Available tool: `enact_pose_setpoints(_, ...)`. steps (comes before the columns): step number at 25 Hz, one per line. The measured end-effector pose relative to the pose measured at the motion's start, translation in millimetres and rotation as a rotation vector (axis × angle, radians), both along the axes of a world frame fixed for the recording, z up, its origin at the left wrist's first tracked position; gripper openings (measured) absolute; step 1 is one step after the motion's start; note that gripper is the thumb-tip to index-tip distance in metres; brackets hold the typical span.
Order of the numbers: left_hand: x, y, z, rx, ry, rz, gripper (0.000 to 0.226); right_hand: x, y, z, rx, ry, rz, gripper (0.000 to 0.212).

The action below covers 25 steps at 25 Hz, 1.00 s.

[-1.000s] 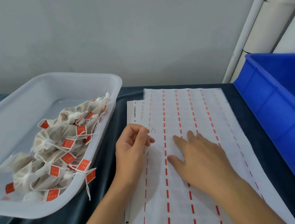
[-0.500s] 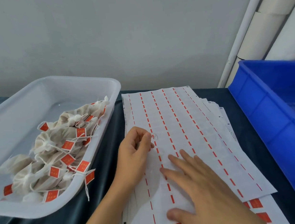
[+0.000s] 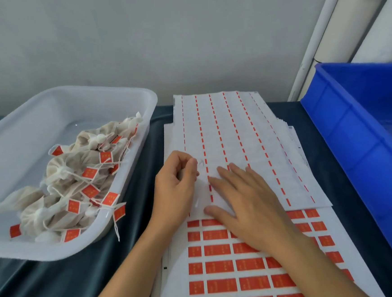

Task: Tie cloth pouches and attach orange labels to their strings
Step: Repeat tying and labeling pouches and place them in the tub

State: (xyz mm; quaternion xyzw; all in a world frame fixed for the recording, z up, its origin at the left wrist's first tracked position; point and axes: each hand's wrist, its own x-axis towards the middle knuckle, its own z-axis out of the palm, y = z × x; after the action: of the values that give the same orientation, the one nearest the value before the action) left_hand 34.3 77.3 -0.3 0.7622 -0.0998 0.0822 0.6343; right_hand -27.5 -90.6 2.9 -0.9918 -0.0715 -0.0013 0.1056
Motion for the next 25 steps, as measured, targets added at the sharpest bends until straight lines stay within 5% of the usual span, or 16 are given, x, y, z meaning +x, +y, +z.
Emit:
enact_pose_setpoints(10,-3,-2,4,0.007,-0.047,0.034,0.011,20,5,3,-0.013,-0.016,0.053,0.068)
enact_pose_setpoints(15,-1,-3,1,-0.085,0.076,0.09,0.013,-13,23,6,0.071,-0.337,-0.262,0.031)
enact_pose_setpoints(25,6,-1,2,-0.312,0.216,0.17,0.017,-45,82,0,-0.095,-0.203,-0.402,0.064)
